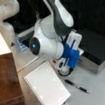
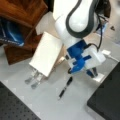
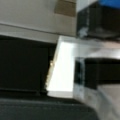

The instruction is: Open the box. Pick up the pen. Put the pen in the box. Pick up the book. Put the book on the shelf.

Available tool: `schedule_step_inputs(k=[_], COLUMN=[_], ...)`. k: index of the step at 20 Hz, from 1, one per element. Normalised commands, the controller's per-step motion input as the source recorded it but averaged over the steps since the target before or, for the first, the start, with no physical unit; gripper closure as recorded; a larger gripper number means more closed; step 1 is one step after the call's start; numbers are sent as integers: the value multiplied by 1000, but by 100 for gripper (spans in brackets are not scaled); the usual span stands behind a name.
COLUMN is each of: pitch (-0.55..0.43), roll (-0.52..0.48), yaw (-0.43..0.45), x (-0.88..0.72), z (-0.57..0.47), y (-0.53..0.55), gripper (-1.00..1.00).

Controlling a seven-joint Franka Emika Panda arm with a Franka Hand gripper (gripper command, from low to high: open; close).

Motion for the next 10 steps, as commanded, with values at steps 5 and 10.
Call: schedule_step_inputs(k=[5,10], pitch=[-68,-64], roll=[128,127], yaw=[32,51], x=[97,89], z=[-67,-62], y=[-141,-125], gripper=[100,-100])
